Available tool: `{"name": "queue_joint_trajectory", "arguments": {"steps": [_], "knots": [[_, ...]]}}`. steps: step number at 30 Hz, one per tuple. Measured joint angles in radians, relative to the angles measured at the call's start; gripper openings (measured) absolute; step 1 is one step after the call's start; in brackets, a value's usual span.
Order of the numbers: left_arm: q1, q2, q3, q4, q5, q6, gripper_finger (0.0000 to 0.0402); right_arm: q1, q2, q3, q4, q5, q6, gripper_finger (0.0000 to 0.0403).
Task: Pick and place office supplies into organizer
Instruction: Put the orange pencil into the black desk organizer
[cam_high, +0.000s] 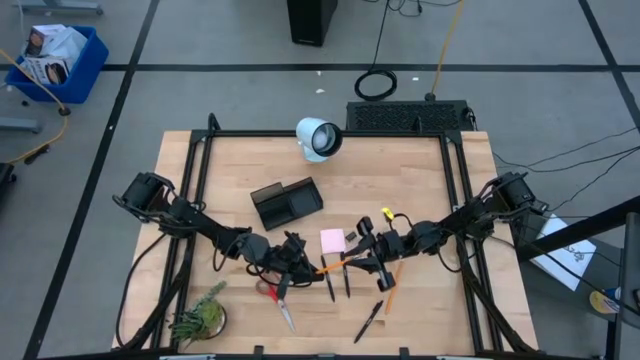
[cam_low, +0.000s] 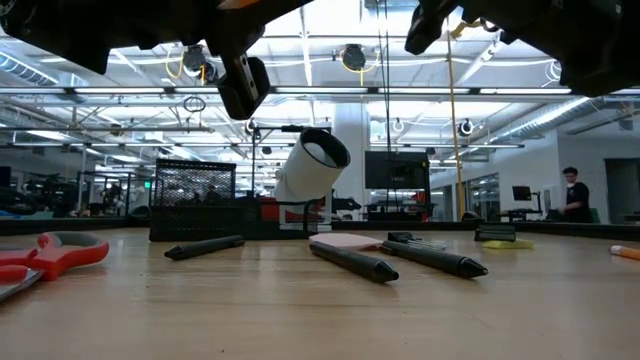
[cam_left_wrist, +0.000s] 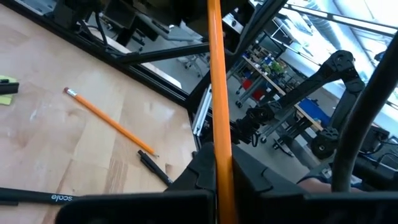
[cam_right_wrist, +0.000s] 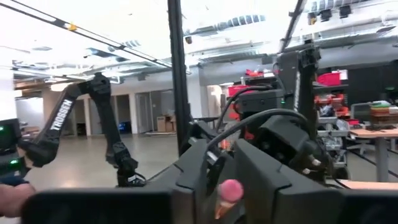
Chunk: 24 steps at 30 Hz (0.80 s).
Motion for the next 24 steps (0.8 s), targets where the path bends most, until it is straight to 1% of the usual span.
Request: {"name": "queue_joint_trajectory", "arguments": {"steps": [3, 4, 8, 14, 17, 20, 24], "knots": [[0.000, 0.000, 0.000, 0.000, -0.004, 0.000, 0.0041, 0.000, 0.000, 0.000, 0.000, -0.014, -0.004, 0.0017], [0.000, 0.000, 0.000, 0.000, -0.004, 0.002, 0.0045, 0.000, 0.000, 0.000, 0.000, -0.013, -0.005, 0.0009], [0.000, 0.000, 0.000, 0.002, -0.006, 0.017, 0.0050, -0.001, 0.000, 0.000, 0.000, -0.011, -0.005, 0.0012], [0.005, 0.000, 0.000, -0.007, -0.019, 0.011, 0.0037, -0.001, 0.000, 0.000, 0.000, -0.010, -0.027, 0.0006], [0.019, -0.002, -0.012, -0.002, 0.026, -0.004, 0.0038, -0.001, 0.000, 0.000, -0.007, -0.009, -0.028, 0.0005], [0.029, -0.045, -0.058, -0.003, 0.052, 0.001, 0.0048, -0.002, 0.000, 0.000, -0.021, -0.004, -0.042, 0.0004], [0.029, -0.166, -0.165, -0.001, -0.004, 0.029, 0.0062, 0.003, 0.000, 0.000, -0.036, -0.011, -0.048, 0.0003]]}}
